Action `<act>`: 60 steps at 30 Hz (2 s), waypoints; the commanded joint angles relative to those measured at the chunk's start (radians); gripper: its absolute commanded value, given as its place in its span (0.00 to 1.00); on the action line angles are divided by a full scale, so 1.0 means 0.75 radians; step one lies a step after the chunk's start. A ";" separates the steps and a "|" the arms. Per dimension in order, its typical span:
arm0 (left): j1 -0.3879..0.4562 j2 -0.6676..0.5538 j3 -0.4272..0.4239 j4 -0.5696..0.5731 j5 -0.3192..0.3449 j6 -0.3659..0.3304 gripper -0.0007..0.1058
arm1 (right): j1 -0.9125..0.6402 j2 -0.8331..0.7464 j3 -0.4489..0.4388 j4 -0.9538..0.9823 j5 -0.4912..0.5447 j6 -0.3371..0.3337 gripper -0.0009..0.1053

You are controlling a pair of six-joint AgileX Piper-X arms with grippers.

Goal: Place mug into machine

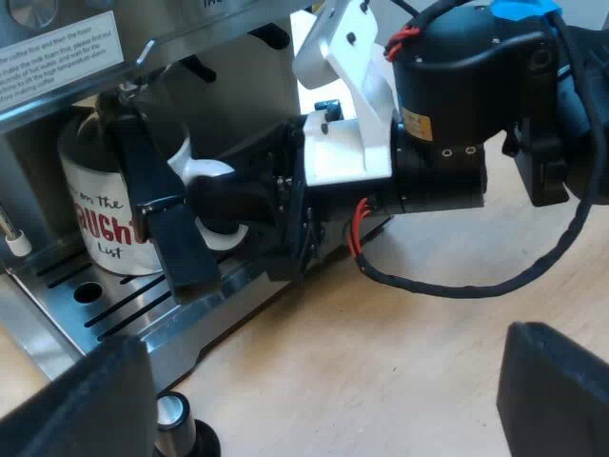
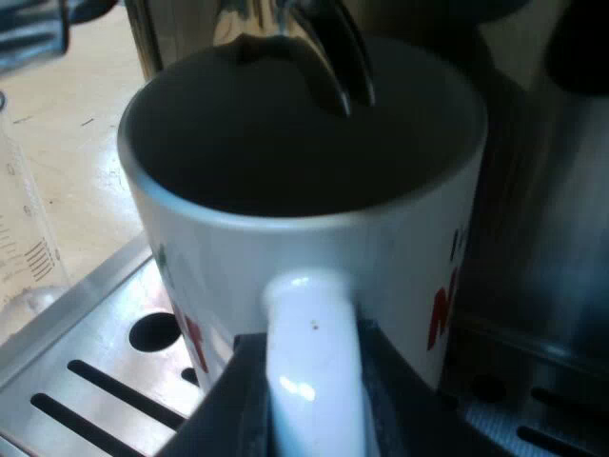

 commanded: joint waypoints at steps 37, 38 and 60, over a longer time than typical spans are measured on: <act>-0.007 0.002 0.004 -0.008 -0.001 -0.003 0.75 | 0.059 -0.016 -0.010 -0.016 0.134 0.110 0.58; -0.007 0.002 0.004 -0.008 -0.001 -0.003 0.75 | 0.064 -0.017 -0.010 -0.016 0.174 0.123 0.58; -0.007 0.002 0.004 -0.008 -0.001 -0.003 0.75 | 0.141 -0.459 0.179 0.229 0.203 0.150 0.58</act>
